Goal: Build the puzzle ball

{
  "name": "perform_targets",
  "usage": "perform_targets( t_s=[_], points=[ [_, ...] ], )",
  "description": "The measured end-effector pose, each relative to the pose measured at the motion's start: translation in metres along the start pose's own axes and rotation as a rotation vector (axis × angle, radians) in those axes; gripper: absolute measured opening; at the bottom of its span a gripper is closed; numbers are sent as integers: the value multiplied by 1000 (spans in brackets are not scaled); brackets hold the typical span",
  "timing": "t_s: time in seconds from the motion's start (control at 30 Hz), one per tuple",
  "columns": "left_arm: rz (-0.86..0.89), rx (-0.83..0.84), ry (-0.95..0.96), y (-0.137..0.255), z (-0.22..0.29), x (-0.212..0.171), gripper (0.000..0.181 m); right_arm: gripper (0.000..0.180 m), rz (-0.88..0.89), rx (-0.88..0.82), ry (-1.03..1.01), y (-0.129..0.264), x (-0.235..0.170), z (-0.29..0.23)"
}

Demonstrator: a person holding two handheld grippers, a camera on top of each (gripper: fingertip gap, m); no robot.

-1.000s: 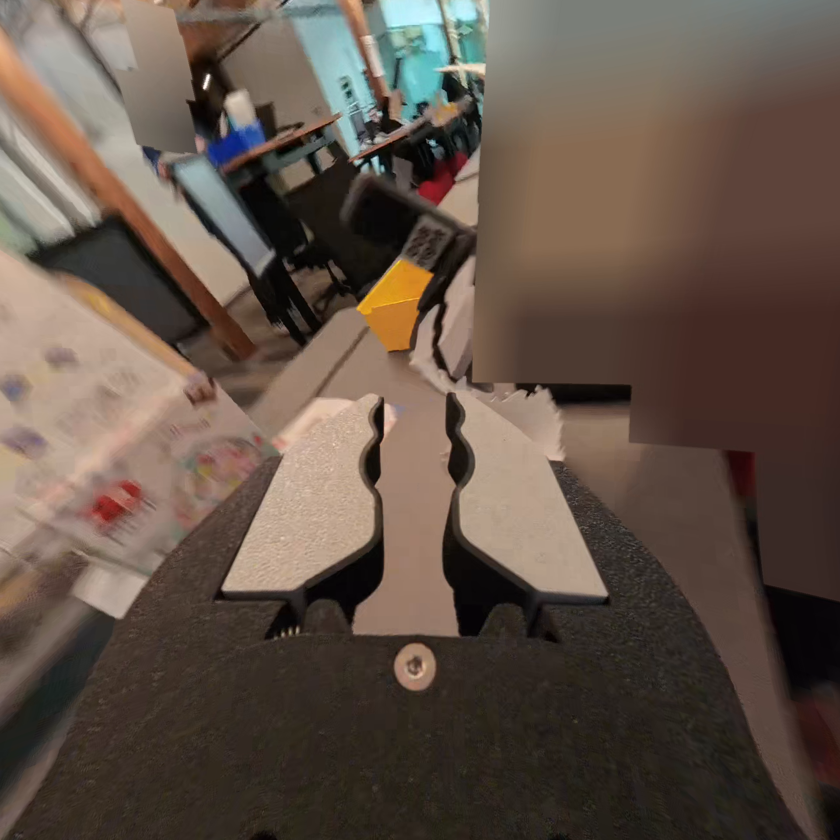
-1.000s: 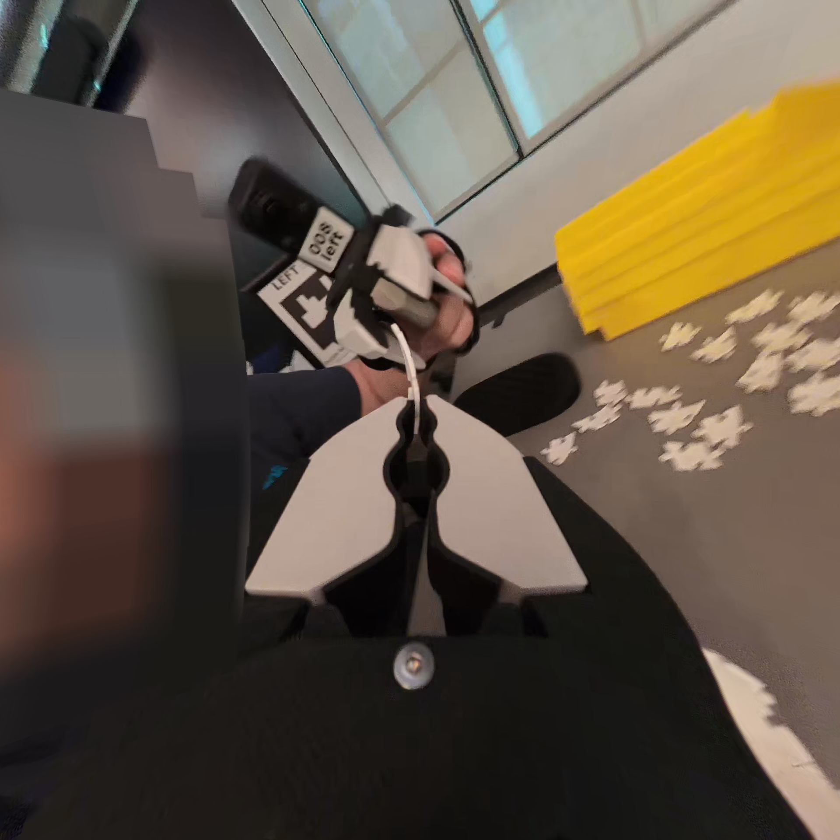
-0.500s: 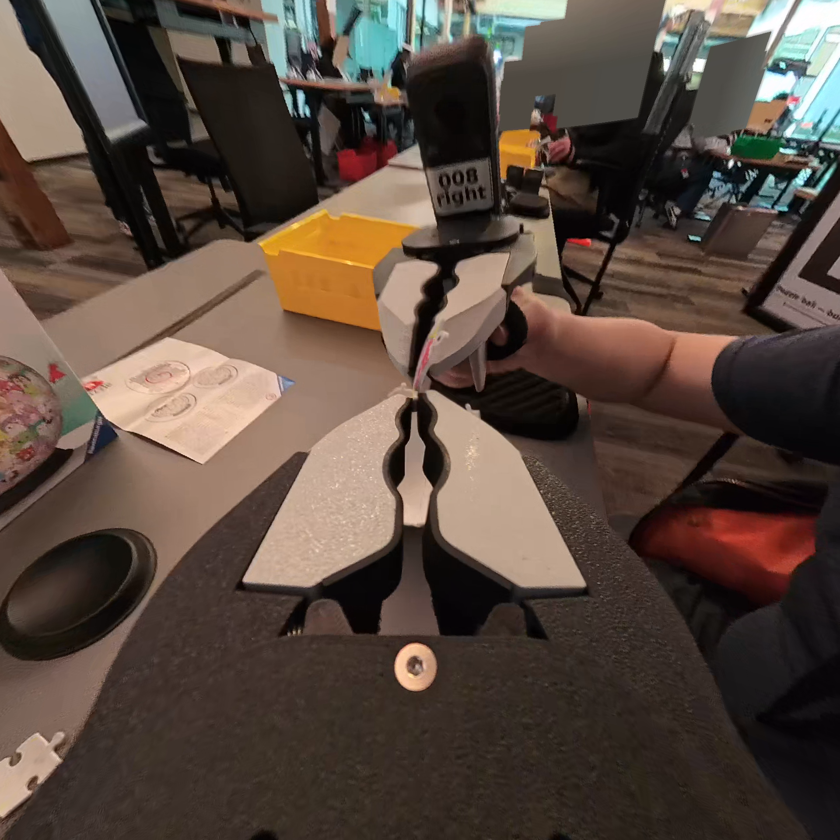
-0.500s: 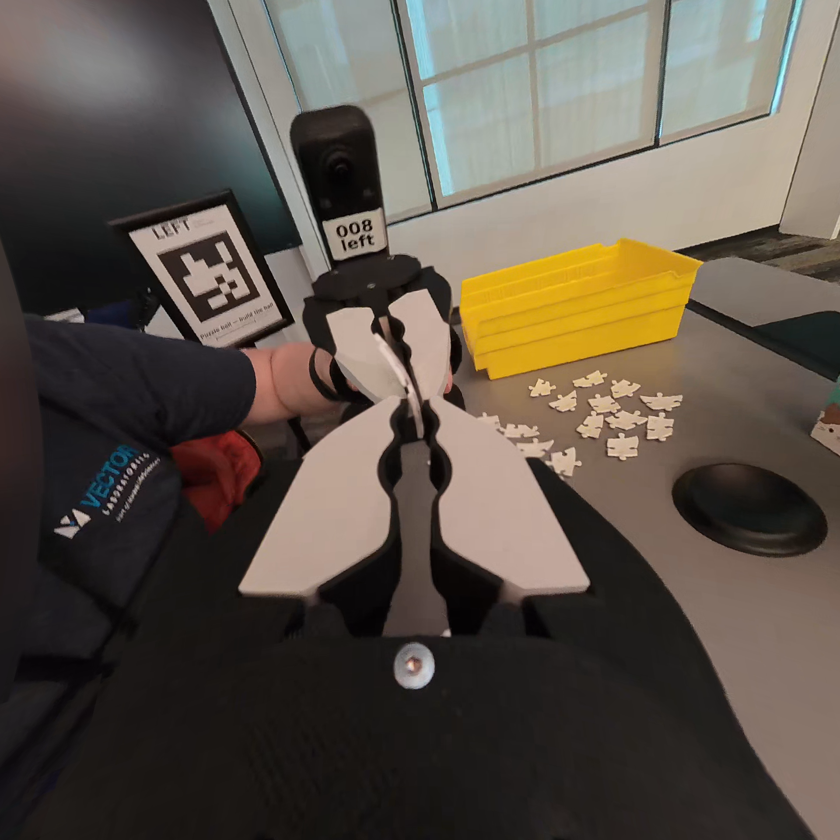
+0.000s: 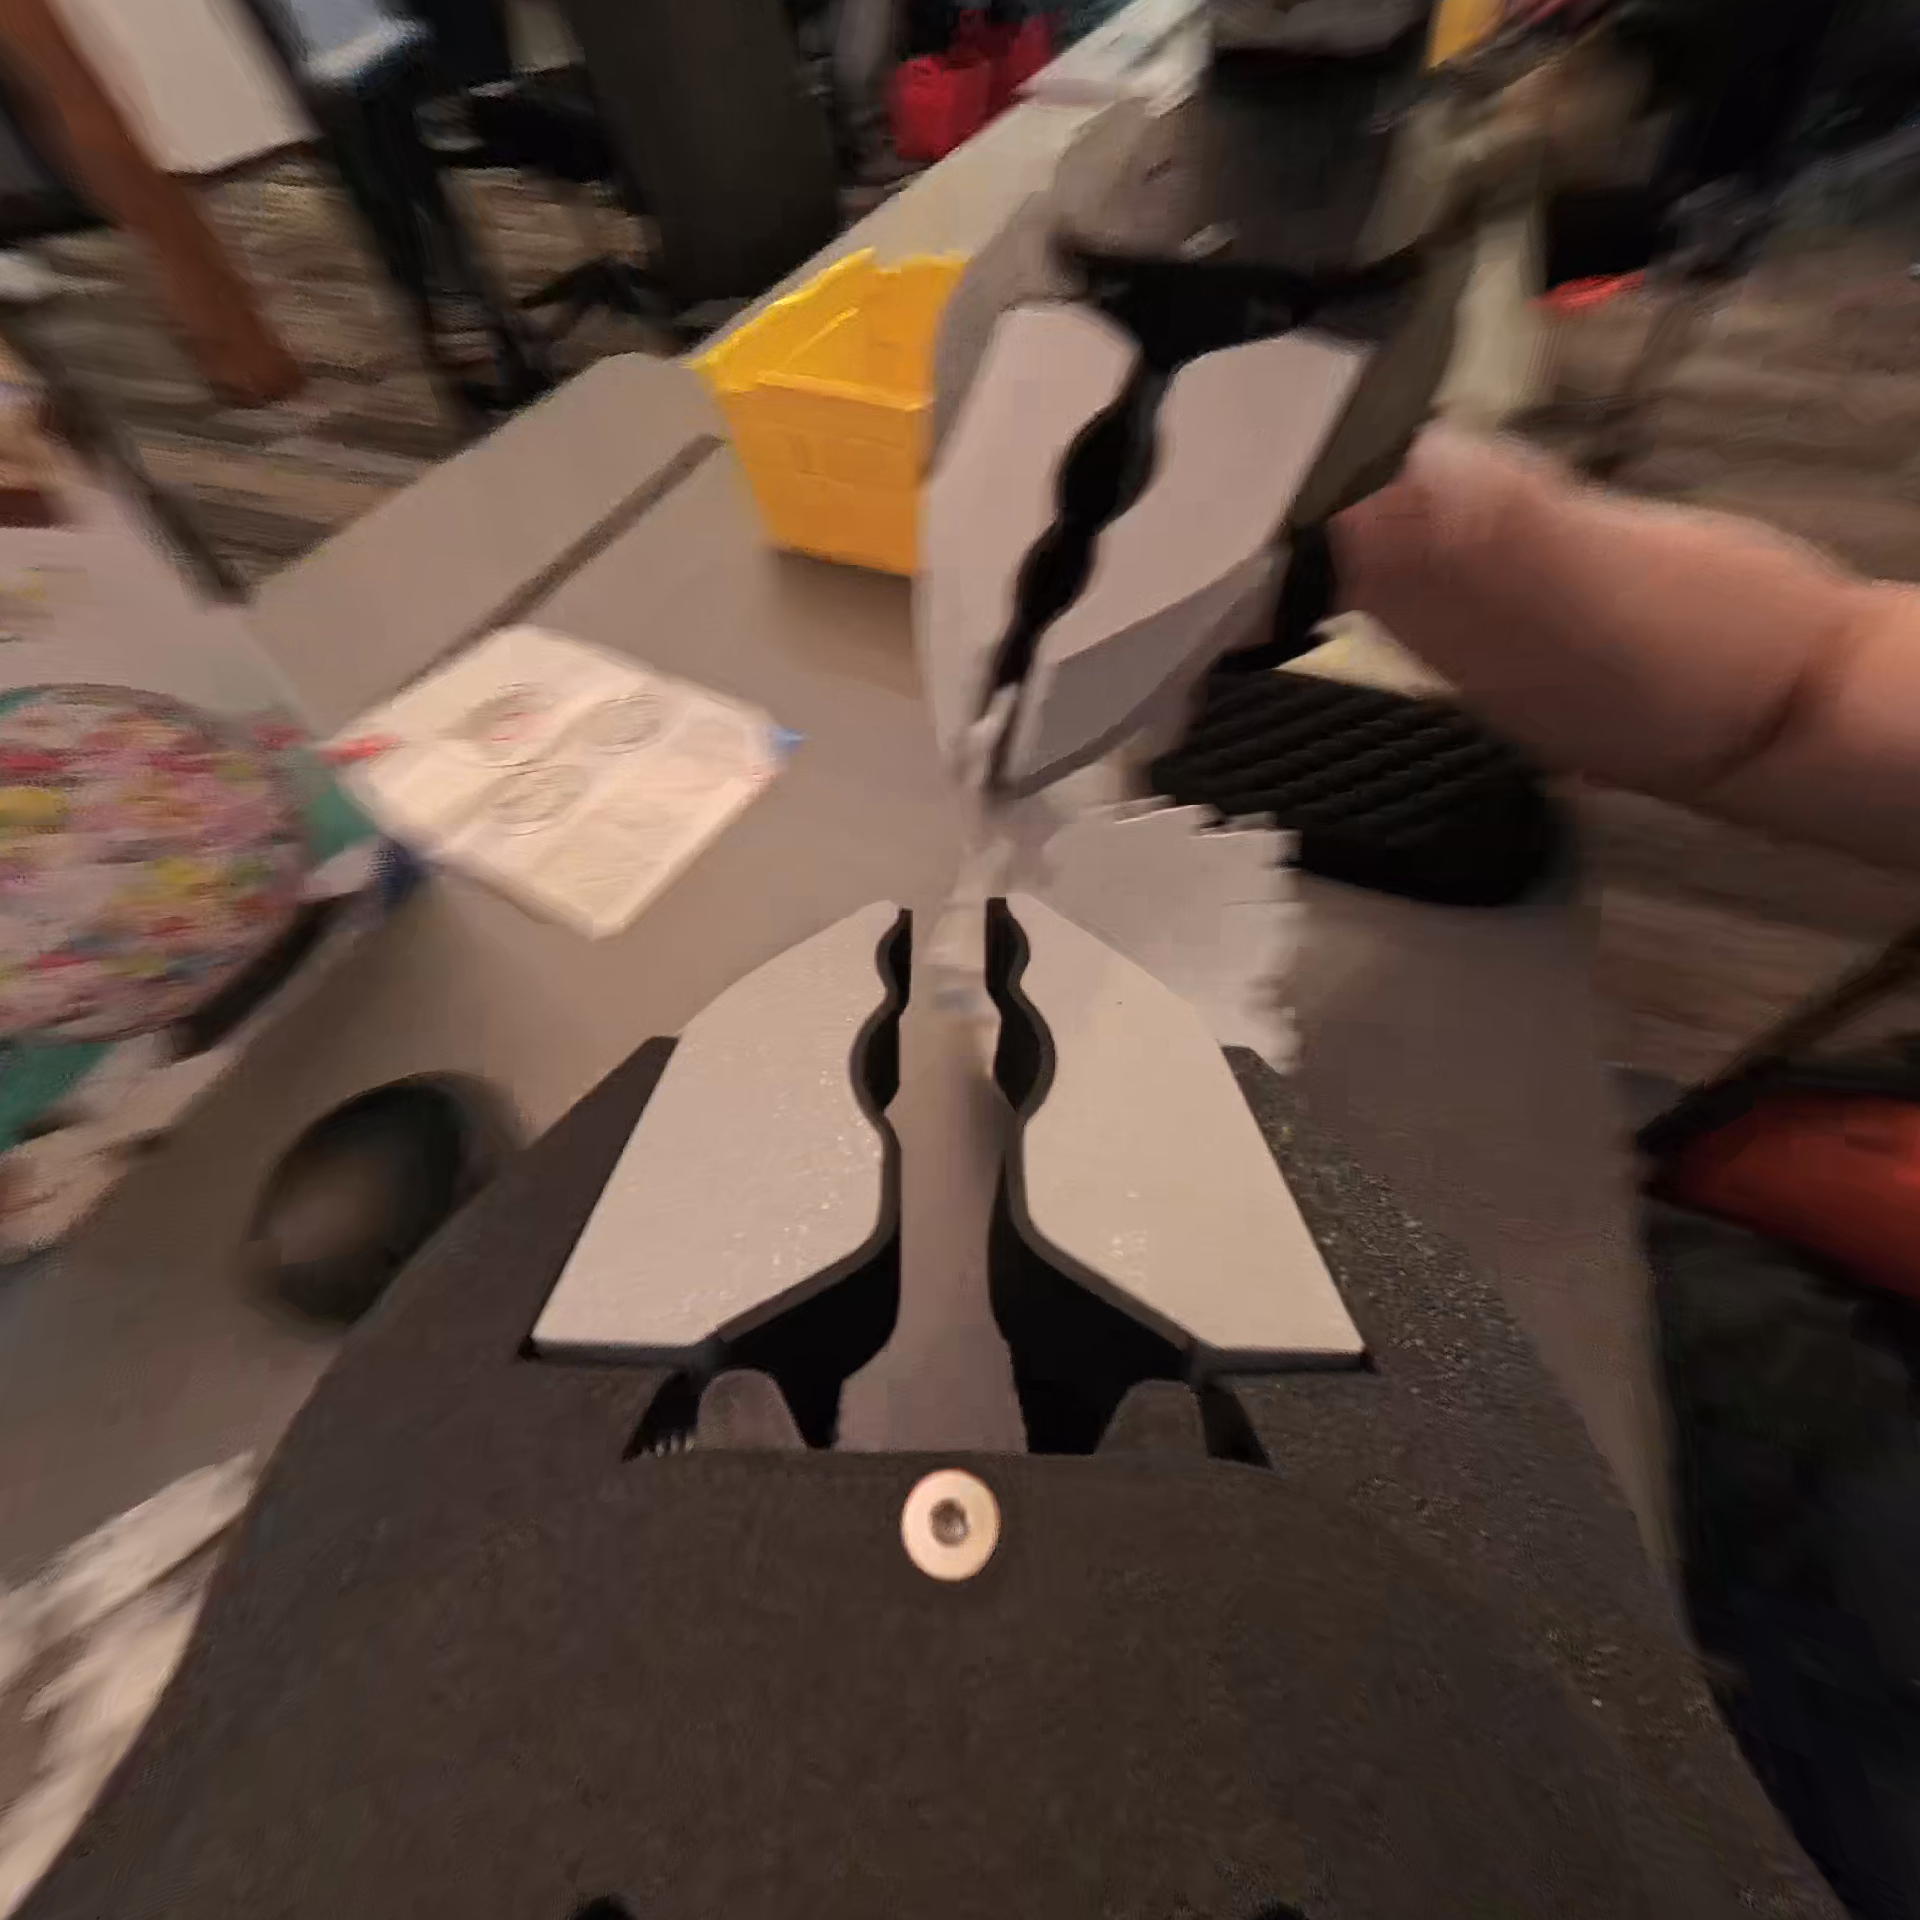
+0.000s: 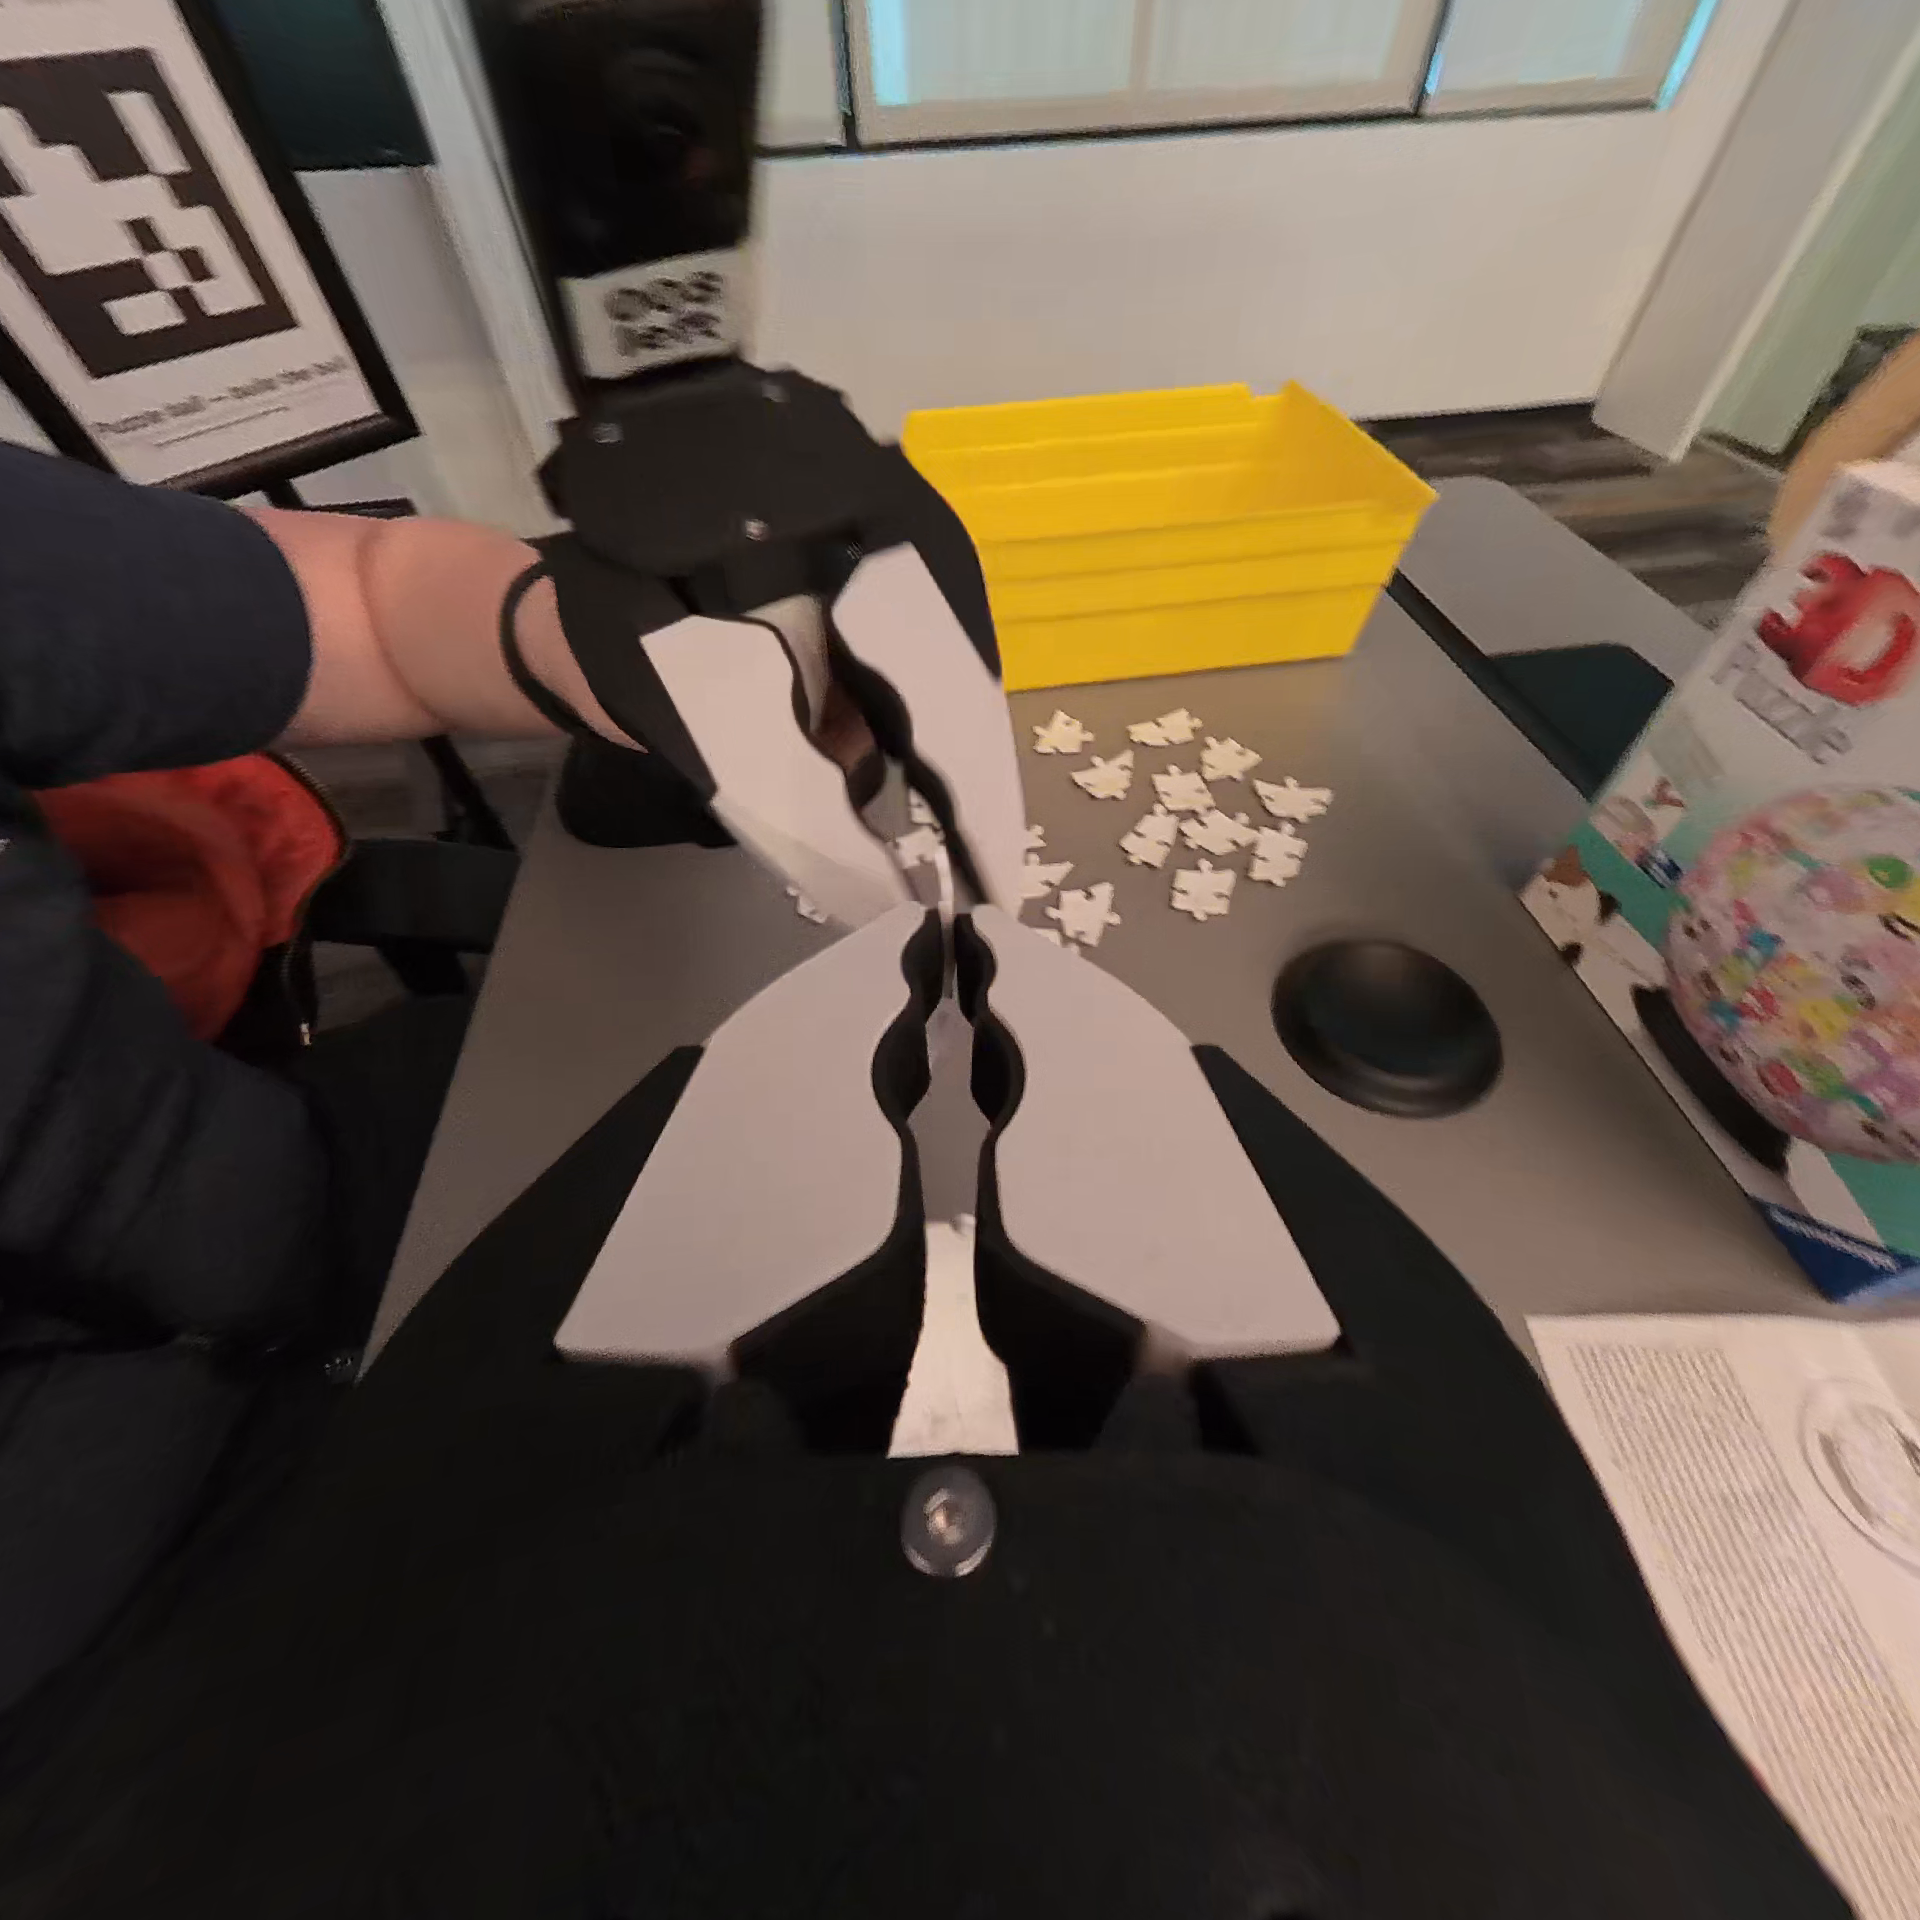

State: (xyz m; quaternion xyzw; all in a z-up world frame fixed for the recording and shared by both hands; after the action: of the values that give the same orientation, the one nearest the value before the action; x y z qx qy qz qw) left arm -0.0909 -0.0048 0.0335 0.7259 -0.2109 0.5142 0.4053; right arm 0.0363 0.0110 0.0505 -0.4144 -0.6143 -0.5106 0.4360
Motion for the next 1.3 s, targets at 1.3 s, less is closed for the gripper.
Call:
perform_targets(
  t_s=[1.3],
  points=[
    [-340, -138, 183, -71, 16, -55, 53, 3, 28, 300, -135, 37, -82, 51]
  ],
)
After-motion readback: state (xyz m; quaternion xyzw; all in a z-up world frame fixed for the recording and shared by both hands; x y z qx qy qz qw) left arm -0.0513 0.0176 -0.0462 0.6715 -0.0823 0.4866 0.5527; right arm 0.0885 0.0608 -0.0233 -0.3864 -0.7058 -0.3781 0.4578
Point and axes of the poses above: each gripper's, where its closed fingertips meet, y back along the fingers, x out of its top, z = x × y across the jaws, the point moved 7 cm from there along y, back along the fingers, and after that the axes turned 14 degrees about x, right-handed, at the moved point
